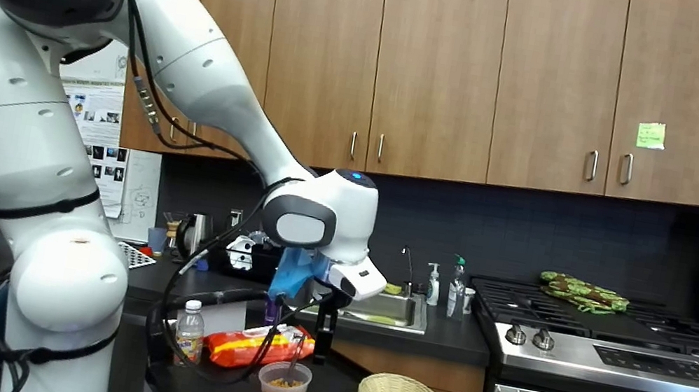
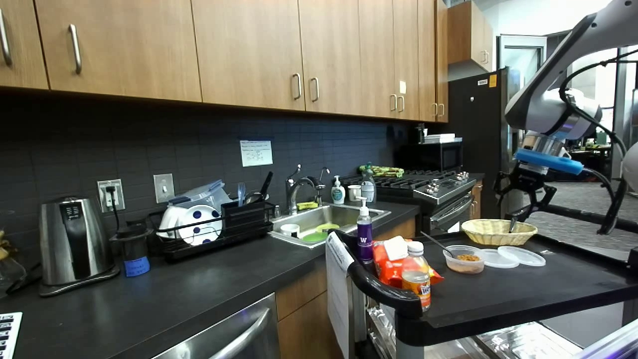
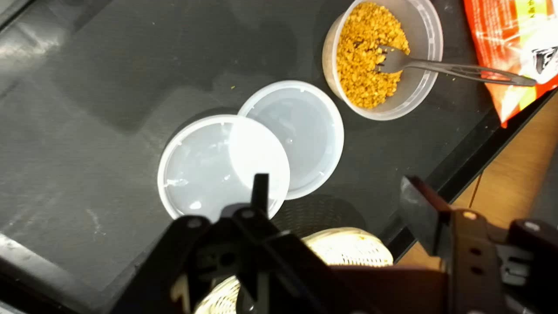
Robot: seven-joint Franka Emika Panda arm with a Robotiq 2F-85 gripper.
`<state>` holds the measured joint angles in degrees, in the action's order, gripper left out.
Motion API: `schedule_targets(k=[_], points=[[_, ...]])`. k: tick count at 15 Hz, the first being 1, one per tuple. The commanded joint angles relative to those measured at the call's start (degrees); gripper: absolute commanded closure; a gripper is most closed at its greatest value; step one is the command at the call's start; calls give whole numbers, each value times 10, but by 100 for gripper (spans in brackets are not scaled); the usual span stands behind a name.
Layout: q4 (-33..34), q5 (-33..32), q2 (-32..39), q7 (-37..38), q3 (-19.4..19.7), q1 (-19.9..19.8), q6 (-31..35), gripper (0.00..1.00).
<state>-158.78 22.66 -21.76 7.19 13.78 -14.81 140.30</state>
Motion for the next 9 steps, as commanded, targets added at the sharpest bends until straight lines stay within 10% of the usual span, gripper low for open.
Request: schedule_targets(k=[1,9], points=[[-5,9,-31,9,-18,33,-27,0],[-4,-3,-38,26,-96,110,-47,0]])
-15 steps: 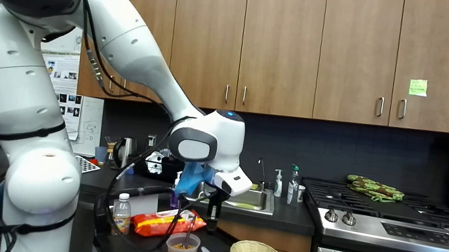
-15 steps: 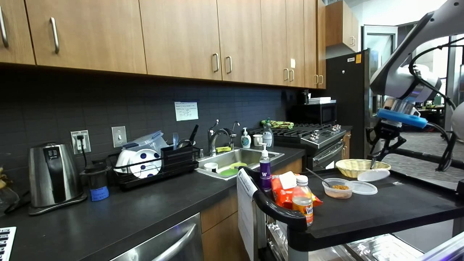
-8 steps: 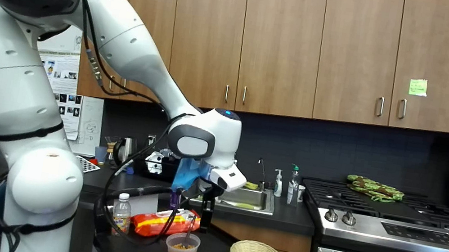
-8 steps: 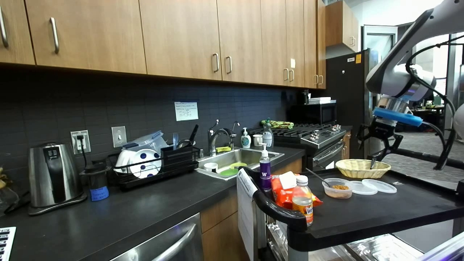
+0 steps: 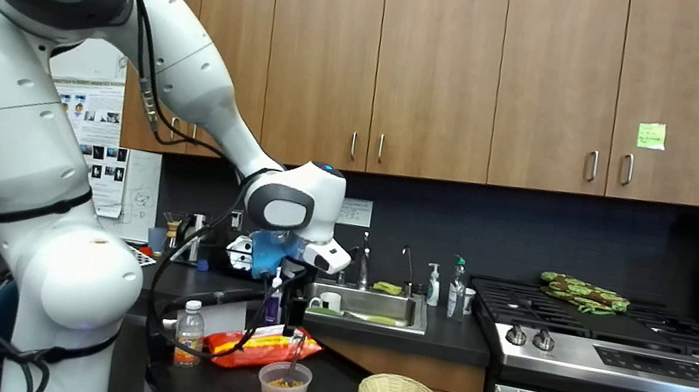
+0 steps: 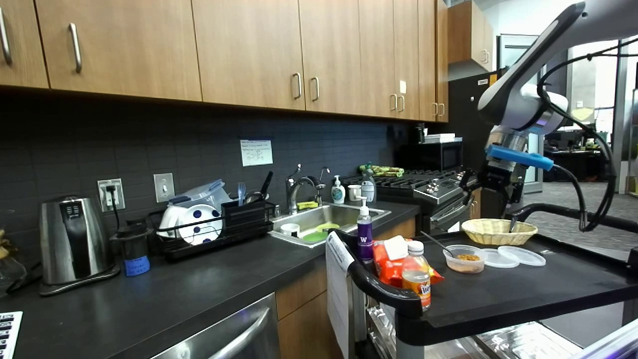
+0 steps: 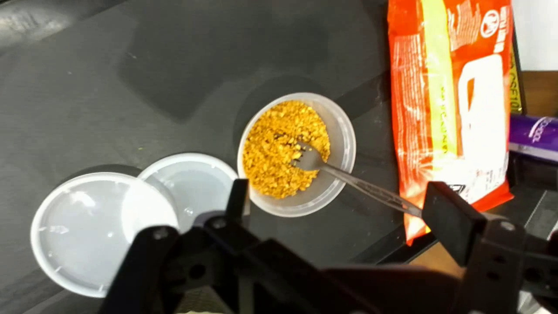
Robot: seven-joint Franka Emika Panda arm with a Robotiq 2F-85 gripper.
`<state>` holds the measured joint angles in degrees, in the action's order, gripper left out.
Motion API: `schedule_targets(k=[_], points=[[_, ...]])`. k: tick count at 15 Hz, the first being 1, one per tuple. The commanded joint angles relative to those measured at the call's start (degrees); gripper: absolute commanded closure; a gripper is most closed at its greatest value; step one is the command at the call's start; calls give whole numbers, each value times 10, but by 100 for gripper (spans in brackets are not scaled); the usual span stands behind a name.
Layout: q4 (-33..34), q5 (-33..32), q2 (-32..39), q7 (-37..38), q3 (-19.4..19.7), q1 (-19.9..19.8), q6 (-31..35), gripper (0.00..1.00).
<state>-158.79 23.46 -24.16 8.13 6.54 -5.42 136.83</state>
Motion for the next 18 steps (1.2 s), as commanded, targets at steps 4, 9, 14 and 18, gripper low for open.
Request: schedule_targets(k=[4,9,14,18], points=[[21,-54,3,41,-57,20,-41,0],[89,-121,16,64,-76,20,-127,0],[166,-181,55,78,-89,18,-196,0],[201,-214,102,124,-106,23,-198,0]])
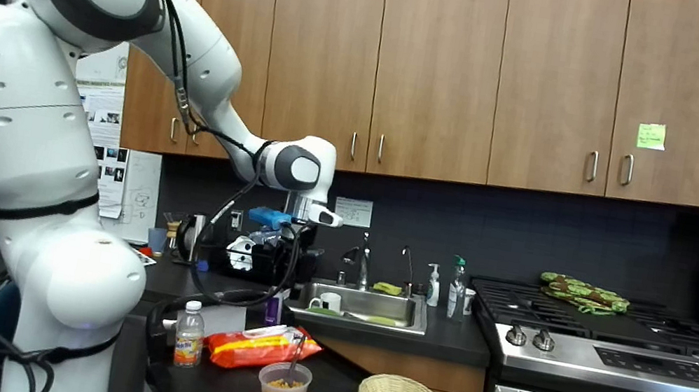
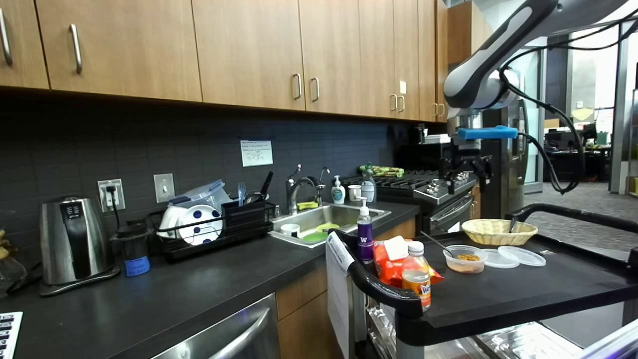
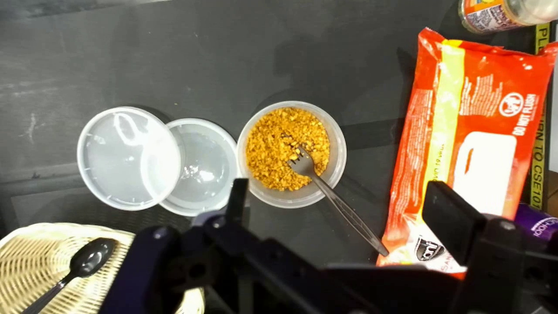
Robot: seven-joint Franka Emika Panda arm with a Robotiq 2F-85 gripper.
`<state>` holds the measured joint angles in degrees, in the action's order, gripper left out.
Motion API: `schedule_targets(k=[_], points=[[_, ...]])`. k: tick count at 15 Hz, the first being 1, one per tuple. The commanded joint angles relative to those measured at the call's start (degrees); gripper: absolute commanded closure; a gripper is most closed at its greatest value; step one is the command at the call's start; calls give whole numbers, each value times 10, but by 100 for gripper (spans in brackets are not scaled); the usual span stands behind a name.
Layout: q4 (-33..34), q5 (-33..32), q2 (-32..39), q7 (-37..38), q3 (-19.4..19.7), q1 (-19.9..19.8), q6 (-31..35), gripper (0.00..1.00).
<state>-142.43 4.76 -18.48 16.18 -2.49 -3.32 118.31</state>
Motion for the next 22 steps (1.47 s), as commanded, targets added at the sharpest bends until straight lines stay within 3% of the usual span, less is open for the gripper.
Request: schedule_targets(k=[1,9,17,22], points=[[47,-32,59,59,-21,4,-11,0],[125,-37,170,242,-63,54,12,0],[138,-211,236,440,-49,91,72,0],[149,-260,264,496,-40,107,64,0]])
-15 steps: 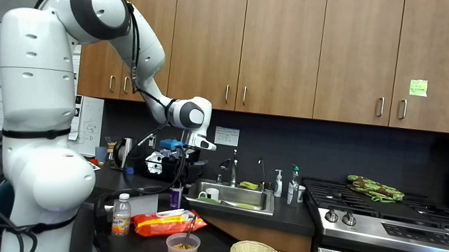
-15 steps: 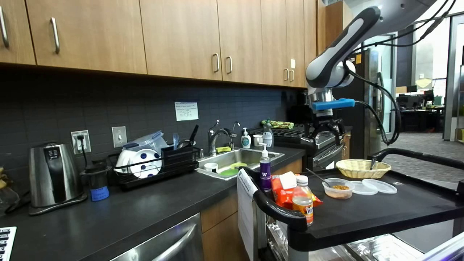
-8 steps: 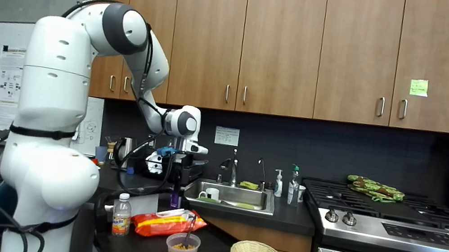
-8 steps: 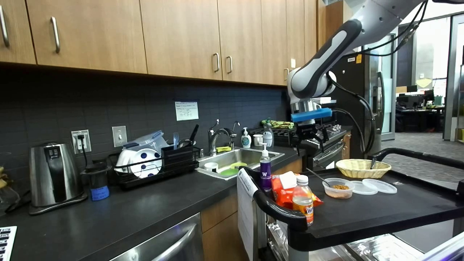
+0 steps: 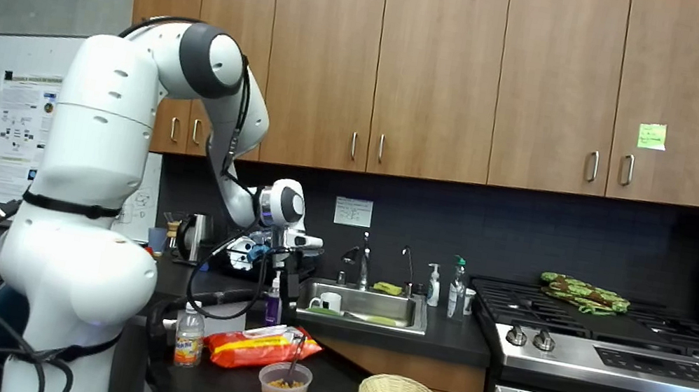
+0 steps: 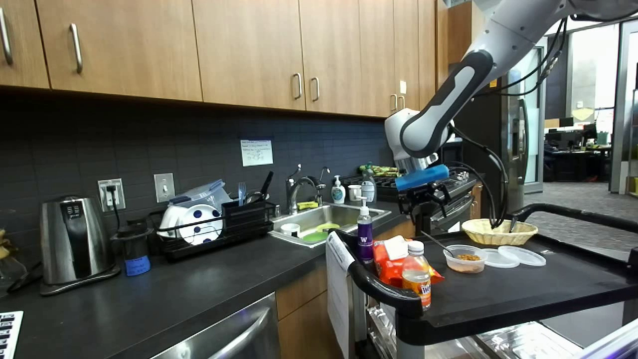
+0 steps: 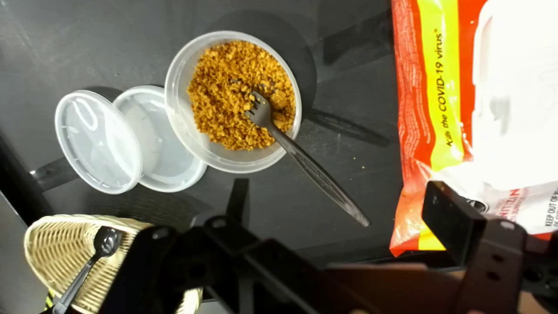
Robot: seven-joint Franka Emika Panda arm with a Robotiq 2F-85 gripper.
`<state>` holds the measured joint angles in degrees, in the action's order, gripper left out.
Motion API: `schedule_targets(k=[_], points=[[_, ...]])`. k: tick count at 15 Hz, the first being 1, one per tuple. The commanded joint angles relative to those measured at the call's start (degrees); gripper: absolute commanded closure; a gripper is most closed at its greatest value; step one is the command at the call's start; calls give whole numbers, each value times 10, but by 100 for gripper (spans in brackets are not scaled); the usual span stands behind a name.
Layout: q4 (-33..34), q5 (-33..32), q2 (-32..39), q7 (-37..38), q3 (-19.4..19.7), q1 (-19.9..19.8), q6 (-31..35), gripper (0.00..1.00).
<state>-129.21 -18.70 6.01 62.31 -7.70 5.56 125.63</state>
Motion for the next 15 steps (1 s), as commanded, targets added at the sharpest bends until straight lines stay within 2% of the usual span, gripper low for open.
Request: schedule_targets(k=[1,7,15], points=[[21,-34,26,47,14,22,-10,0],[44,-69,57,98,25,41,-27,0],[104,-69,96,131,33,57,-113,0]])
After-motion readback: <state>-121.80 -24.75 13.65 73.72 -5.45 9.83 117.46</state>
